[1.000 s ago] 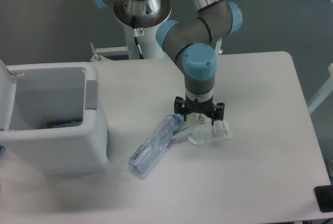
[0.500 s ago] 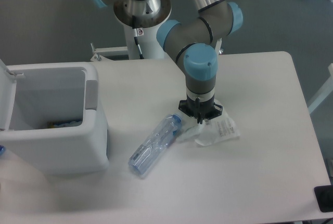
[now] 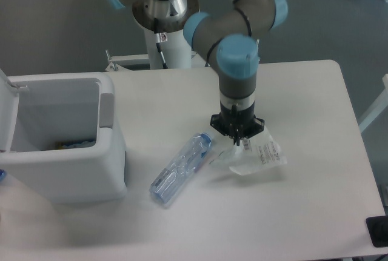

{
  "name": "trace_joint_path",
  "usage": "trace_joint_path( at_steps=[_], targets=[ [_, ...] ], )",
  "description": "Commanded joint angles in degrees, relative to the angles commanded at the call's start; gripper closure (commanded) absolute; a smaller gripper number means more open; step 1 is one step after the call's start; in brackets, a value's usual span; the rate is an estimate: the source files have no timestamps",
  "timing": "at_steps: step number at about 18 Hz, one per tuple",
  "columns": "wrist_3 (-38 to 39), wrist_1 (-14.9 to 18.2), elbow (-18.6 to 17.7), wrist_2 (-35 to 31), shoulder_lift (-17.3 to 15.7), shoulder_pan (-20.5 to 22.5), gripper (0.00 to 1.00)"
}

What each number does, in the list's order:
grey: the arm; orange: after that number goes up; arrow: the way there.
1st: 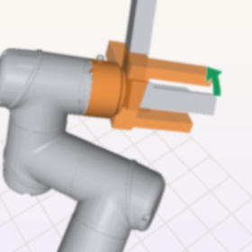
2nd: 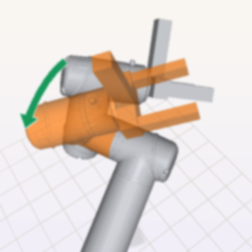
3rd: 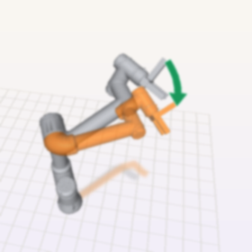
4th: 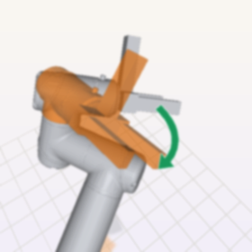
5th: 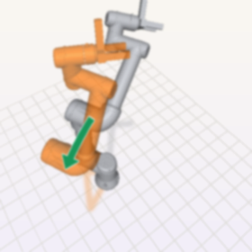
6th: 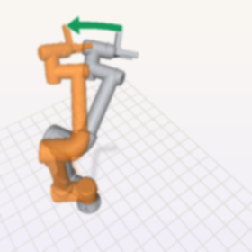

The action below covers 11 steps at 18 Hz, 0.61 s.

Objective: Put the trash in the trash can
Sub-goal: 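Lift the plastic bag and carry it over the white trash bin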

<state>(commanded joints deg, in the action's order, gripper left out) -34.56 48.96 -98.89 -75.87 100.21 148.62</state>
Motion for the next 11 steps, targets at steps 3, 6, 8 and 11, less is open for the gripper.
trace_joint_path(
  at_steps=[3,6,8,11],
  targets=[
    [6.24,0.0,0.89,3.8,-4.21,0.09,1.0],
    [12.56,0.09,0.89,9.14,-9.66,-0.08,1.0],
    [16.69,0.09,0.8,11.78,-13.43,-0.52,1.0],
    [19.61,0.09,0.01,16.19,-17.75,-1.31,1.0]
  ],
)
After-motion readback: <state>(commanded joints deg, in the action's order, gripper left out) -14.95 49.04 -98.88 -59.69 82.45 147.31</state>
